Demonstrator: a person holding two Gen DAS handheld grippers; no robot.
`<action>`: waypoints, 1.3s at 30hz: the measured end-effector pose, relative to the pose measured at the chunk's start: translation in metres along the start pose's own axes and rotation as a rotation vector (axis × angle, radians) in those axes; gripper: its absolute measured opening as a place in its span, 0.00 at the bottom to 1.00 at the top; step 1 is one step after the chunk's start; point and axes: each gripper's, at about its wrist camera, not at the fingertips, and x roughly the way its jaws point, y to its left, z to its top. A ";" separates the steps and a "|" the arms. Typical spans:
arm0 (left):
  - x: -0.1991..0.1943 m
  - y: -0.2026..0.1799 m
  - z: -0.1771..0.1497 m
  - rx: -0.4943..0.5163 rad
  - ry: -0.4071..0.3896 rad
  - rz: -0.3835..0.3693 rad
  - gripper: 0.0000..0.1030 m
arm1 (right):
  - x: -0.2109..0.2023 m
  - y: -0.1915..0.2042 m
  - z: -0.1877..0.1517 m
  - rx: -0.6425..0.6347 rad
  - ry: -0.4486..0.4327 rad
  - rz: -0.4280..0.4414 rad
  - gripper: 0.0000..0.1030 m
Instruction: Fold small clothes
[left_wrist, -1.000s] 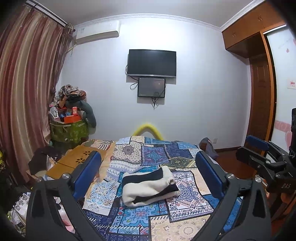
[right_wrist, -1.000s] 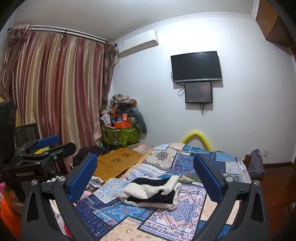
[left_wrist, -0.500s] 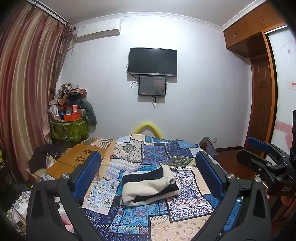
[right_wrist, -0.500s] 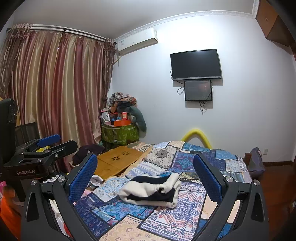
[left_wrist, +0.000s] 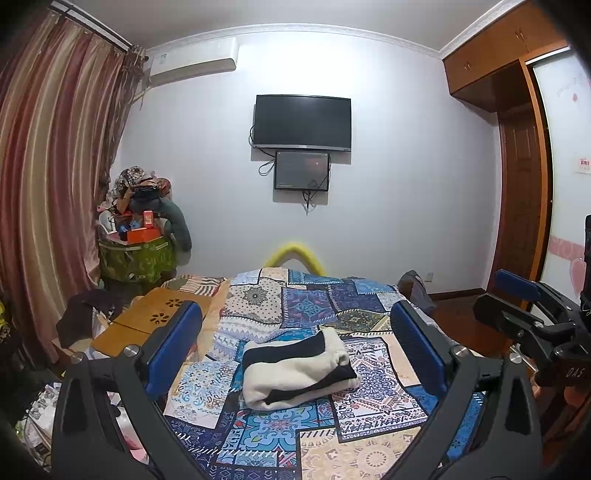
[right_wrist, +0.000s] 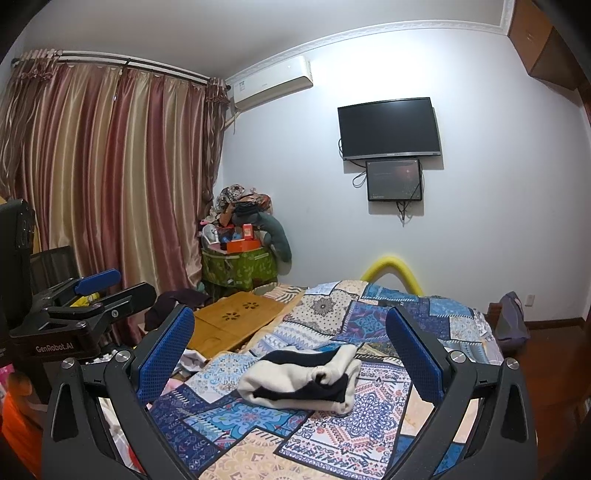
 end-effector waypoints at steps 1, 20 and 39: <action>0.000 0.000 0.000 0.000 -0.001 0.000 1.00 | -0.001 0.000 0.000 0.000 0.000 0.000 1.00; 0.002 -0.002 0.000 -0.013 0.009 -0.023 1.00 | -0.002 -0.002 0.001 0.004 0.006 0.001 1.00; 0.006 -0.005 -0.001 -0.010 0.031 -0.048 1.00 | 0.000 -0.009 -0.001 0.013 0.018 -0.016 1.00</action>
